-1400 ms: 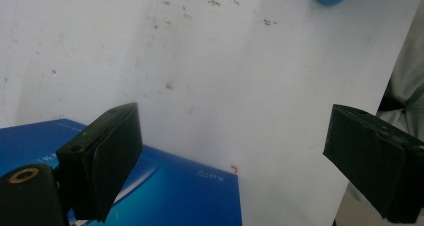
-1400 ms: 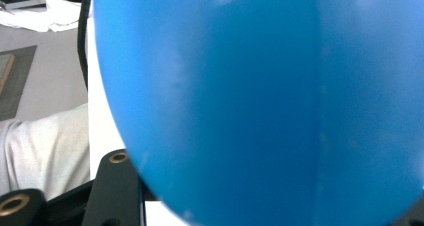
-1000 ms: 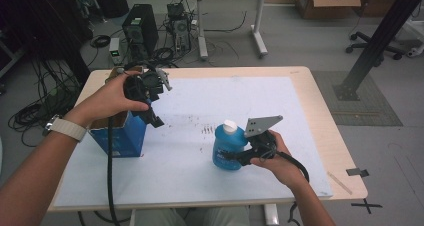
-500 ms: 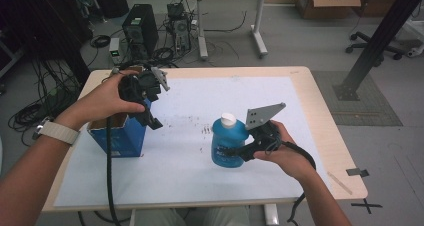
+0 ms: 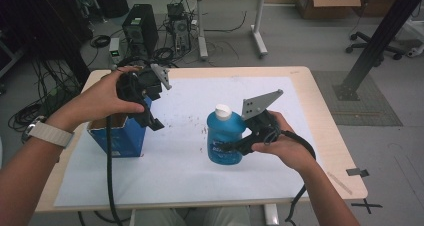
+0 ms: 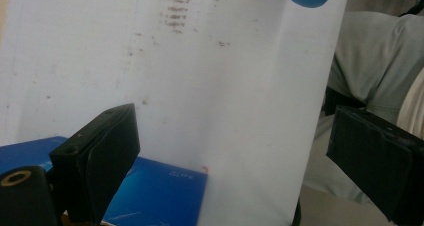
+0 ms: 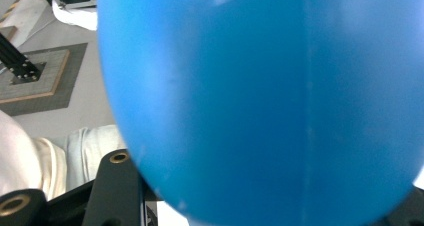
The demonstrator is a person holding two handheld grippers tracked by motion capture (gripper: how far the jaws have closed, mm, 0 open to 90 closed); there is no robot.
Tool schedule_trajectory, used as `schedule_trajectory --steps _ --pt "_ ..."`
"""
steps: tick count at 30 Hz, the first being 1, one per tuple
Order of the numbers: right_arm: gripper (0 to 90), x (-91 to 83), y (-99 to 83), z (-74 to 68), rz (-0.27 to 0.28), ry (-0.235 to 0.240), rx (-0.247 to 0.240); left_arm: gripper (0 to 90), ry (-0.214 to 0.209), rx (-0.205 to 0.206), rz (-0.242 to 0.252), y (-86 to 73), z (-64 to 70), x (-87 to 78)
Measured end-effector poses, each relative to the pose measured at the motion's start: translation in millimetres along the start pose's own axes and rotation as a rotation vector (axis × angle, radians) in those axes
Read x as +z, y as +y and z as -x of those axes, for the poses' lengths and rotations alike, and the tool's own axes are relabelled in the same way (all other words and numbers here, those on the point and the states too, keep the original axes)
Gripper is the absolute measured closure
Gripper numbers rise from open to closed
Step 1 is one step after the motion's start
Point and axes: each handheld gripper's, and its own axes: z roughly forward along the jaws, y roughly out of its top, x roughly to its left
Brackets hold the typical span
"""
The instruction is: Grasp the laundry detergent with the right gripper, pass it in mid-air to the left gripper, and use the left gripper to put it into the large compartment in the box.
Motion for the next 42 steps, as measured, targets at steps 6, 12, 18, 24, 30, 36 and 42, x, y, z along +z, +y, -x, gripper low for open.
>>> schedule_trajectory --steps 6,12,18,24,30,36,42 --pt "42.9 2.3 7.3 -1.0 -0.012 0.031 -0.005 6.8 -0.064 0.021 0.039 5.4 6.6 -8.8" --pt "42.9 5.2 12.2 -1.0 -0.018 0.047 -0.020 6.1 -0.086 0.051 0.037 9.9 14.8 -13.4" --pt "43.0 10.4 17.0 -0.3 -0.034 0.064 -0.036 5.0 -0.101 0.074 0.032 15.8 21.7 -17.5" --pt "43.1 19.8 21.7 0.7 -0.047 0.083 -0.047 5.0 -0.114 0.091 0.023 23.0 29.5 -21.1" --pt "43.2 30.4 27.0 1.4 -0.068 0.089 -0.059 4.8 -0.129 0.114 0.008 29.7 35.8 -23.8" --pt "43.2 40.4 33.0 0.0 -0.086 0.104 -0.077 4.8 -0.139 0.128 0.001 34.4 39.6 -24.4" --pt "43.3 48.9 39.6 -0.9 -0.105 0.116 -0.092 4.8 -0.132 0.131 -0.011 39.3 41.5 -21.7"
